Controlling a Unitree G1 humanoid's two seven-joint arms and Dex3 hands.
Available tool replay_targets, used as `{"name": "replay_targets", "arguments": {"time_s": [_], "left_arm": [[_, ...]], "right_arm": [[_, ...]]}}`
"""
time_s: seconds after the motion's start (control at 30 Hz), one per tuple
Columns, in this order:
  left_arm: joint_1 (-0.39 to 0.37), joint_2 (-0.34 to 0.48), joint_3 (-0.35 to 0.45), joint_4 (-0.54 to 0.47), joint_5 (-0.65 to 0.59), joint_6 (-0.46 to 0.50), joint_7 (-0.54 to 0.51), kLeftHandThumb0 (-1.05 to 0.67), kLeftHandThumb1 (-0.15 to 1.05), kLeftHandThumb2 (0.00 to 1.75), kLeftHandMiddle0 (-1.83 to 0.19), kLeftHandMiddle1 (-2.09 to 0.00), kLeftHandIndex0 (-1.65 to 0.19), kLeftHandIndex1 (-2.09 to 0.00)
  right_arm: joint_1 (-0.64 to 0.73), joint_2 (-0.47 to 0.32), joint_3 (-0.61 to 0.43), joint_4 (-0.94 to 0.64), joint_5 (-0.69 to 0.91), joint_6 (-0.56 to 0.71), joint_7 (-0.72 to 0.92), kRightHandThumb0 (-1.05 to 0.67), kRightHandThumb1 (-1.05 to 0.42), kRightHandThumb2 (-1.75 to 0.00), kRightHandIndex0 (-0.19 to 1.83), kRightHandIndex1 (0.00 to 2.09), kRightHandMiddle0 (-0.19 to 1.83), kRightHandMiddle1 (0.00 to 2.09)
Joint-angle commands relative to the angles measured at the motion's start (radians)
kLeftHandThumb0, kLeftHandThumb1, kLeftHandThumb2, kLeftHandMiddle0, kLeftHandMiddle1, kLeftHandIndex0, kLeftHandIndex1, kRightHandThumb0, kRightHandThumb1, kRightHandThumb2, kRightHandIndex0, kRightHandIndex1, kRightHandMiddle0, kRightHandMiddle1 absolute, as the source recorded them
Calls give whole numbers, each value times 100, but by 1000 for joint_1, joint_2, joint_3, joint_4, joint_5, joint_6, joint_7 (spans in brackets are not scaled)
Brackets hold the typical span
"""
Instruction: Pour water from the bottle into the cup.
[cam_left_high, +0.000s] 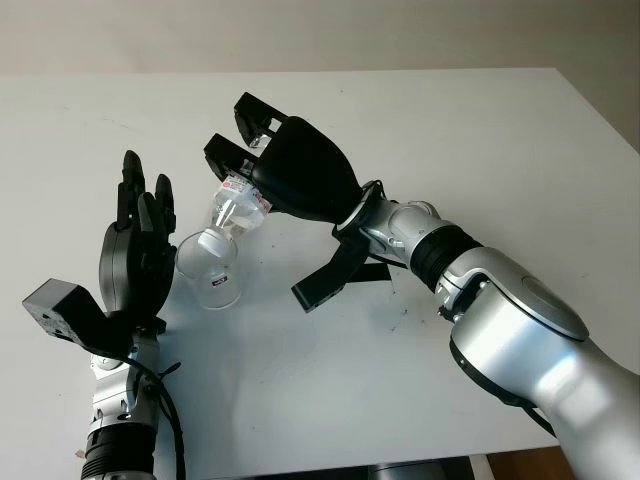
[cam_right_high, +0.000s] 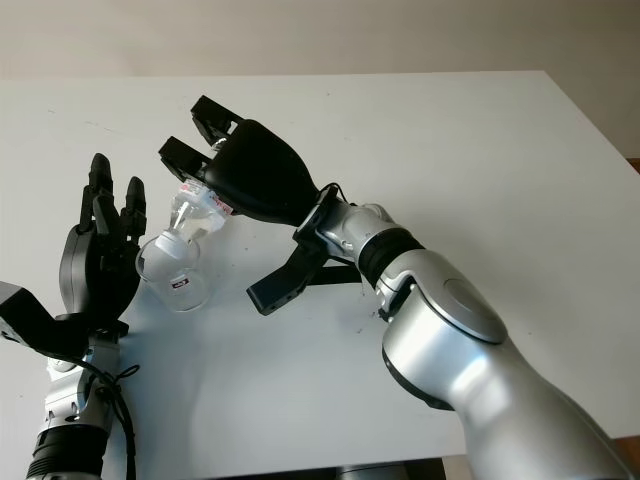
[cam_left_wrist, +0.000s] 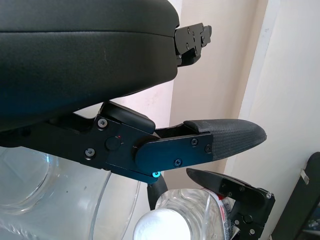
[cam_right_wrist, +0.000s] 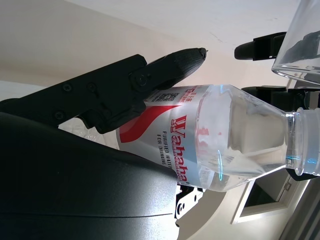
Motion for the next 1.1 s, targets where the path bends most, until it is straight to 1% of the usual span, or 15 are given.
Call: {"name": "replay_targets", "arguments": {"time_s": [0.0,0.07,0.13,0.23,0.27,0.33,0.43,0.5,0.63,0.73,0.77,0.83,0.93,0.97,1.07], "left_arm": [[21,-19,-3,23,-2,-8,-5,-86,105,57,8,0,17,0],[22,-19,-2,25,-2,-11,-7,-86,105,57,8,0,17,0],[25,-19,-4,21,0,-10,-6,-86,105,57,8,0,17,0],[28,-22,-4,13,0,-4,-1,-86,105,57,9,0,18,0],[28,-22,-5,12,0,-2,0,-86,105,57,9,0,18,0],[29,-20,-5,12,2,-3,-1,-86,105,57,10,0,18,0],[26,-17,-1,20,-2,-5,-6,-87,105,56,9,0,18,0],[24,-18,0,22,-5,-6,-9,-87,105,55,8,0,17,0],[22,-18,2,24,-8,-8,-13,-86,105,56,8,0,17,0],[24,-15,1,24,-1,-10,-11,-85,105,58,8,0,17,0],[24,-14,0,23,0,-10,-12,-84,105,58,8,0,18,0],[25,-13,-2,19,2,-8,-10,-84,105,59,8,0,18,0],[21,-10,-2,24,5,-7,-10,-85,105,58,7,0,16,0],[19,-9,-2,27,4,-6,-11,-86,105,57,7,0,16,0],[11,-10,-1,32,0,-8,-15,-86,105,55,7,0,16,0]], "right_arm": [[-35,9,1,0,1,7,-5,-30,-105,-11,113,209,79,209],[-34,8,-3,0,7,2,4,-30,-105,-11,112,209,79,209],[-20,13,-50,1,62,-21,39,-30,-105,-11,111,209,81,209],[24,19,-176,1,219,-86,148,-25,-105,-16,103,209,79,209],[34,19,-204,-1,256,-97,180,-20,-105,-18,97,209,72,209],[57,23,-275,-10,344,-105,259,-16,-104,-19,94,209,67,209],[109,40,-461,-29,582,-165,479,-10,-104,-22,98,209,62,209],[136,52,-576,-50,733,-173,633,-8,-105,-24,101,209,48,209],[164,57,-689,-96,872,-149,803,-14,-105,-26,103,209,43,209],[213,31,-749,-159,957,-143,969,-17,-105,-23,104,209,50,209],[234,22,-766,-183,985,-136,1031,-17,-105,-23,103,209,53,209],[276,7,-797,-247,1036,-72,1136,-18,-105,-22,101,209,55,209],[329,-12,-820,-350,1067,35,1225,-19,-105,-20,96,209,58,209],[350,-19,-826,-391,1074,74,1249,-19,-105,-19,89,209,56,209],[420,-38,-846,-546,1113,220,1323,-18,-105,-18,79,209,54,209]]}}
